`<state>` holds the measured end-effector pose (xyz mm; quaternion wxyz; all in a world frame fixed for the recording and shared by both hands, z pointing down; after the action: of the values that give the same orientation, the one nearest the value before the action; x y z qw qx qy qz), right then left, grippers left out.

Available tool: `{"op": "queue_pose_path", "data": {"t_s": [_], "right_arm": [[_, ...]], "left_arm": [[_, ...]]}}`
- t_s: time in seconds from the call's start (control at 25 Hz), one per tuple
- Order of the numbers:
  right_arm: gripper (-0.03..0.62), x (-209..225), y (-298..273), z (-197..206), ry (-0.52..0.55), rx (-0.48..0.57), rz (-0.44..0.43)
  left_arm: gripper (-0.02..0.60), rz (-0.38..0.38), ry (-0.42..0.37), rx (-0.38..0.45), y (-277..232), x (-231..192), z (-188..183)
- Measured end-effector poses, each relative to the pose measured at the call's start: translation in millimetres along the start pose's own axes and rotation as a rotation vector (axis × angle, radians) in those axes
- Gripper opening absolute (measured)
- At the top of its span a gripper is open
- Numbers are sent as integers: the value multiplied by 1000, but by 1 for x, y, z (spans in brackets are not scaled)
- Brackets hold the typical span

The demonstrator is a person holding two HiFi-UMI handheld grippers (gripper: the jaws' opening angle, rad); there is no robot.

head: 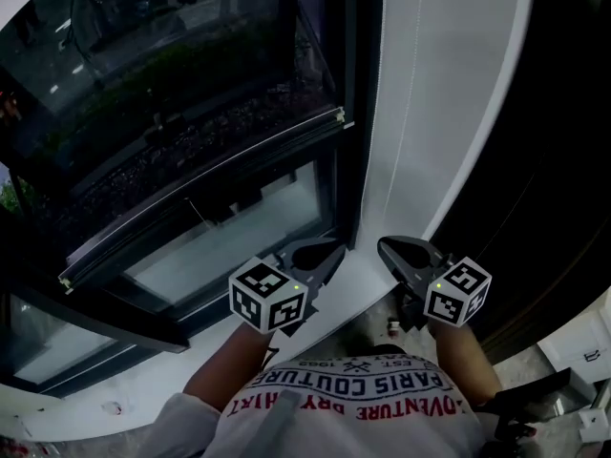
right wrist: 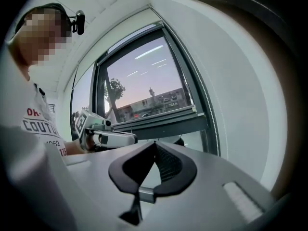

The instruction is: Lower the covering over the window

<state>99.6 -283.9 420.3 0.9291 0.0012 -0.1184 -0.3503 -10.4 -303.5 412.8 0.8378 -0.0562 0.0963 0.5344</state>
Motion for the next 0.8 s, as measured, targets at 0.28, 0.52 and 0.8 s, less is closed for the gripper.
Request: {"op": "queue_pose_path", "data": {"t_s": [0.28, 0.52, 0.8], "right_arm": [[3, 27, -32, -22, 23, 28, 25], [43, 67, -67, -36, 38, 81, 151], [192, 111, -114, -46, 138, 101, 302]], "left_arm": [[2, -19, -7, 4, -10, -14, -9], [2, -66, 6, -1, -11, -31, -11], [2, -115, 37, -1, -13, -52, -6]]}}
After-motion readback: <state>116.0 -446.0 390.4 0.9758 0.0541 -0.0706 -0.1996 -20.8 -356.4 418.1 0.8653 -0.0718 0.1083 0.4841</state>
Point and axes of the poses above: the fingertips, and each gripper's own axes: y backward along the fingers, x to its right, z out of its underside, the point moved 3 cm from there along y, backward along the fingers, and after that the axes turned 10 degrees about x, right-handed, at the moved point
